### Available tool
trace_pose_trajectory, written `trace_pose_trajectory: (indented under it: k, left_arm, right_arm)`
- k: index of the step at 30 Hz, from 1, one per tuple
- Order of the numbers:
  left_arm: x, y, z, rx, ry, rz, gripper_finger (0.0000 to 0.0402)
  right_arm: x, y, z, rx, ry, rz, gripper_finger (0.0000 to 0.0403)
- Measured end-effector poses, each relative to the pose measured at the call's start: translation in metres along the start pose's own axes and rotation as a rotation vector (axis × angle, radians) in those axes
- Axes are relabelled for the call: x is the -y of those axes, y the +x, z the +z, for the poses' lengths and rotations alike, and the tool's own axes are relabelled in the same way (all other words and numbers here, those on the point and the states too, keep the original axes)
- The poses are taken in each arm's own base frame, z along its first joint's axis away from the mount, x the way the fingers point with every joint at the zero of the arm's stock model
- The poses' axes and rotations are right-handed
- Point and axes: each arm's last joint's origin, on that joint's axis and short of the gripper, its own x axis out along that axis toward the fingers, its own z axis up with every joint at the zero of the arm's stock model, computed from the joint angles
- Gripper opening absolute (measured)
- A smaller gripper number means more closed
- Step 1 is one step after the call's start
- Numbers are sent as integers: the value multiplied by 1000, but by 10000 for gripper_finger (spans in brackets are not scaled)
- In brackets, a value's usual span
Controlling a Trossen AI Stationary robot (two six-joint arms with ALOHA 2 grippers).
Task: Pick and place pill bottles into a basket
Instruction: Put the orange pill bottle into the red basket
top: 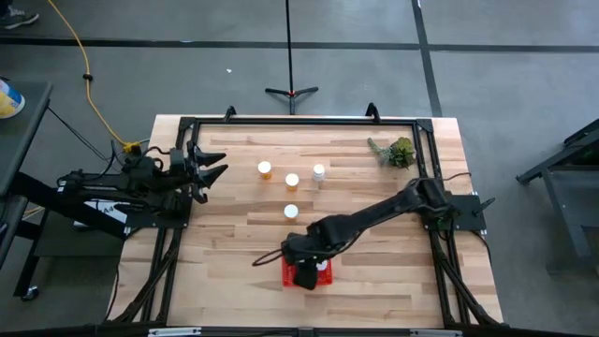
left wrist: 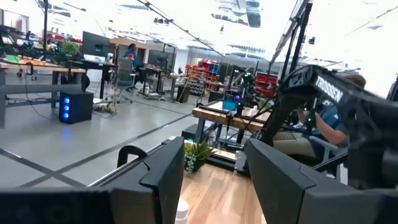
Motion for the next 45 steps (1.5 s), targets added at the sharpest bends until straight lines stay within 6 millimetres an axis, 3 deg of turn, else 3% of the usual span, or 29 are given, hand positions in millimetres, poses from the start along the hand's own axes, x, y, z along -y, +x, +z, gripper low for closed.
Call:
trace_pose_trajectory:
  k: [4, 7, 15, 24, 37, 41, 45]
  left_arm:
    - [0, 0, 0, 0, 0, 0, 211]
    - [0, 0, 0, 0, 0, 0, 211]
    - [0, 0, -1, -12, -5, -4, 211]
    - [0, 0, -2, -16, -21, -7, 211]
    - [0, 0, -5, -50, -16, -26, 211]
    - [0, 0, -6, -62, -11, -29, 211]
    - [0, 0, -6, -65, -10, -28, 211]
  right_arm:
    - [3, 26, -1, -58, -15, -22, 197]
    - [7, 33, 1, -75, -22, -26, 188]
    - [20, 32, 11, -60, 4, -35, 230]
    - [16, 28, 10, -80, 6, 20, 244]
    - [3, -35, 33, 74, -70, -67, 245]
    - [16, -50, 46, 133, -57, -148, 246]
    - [42, -51, 60, 136, -42, -185, 246]
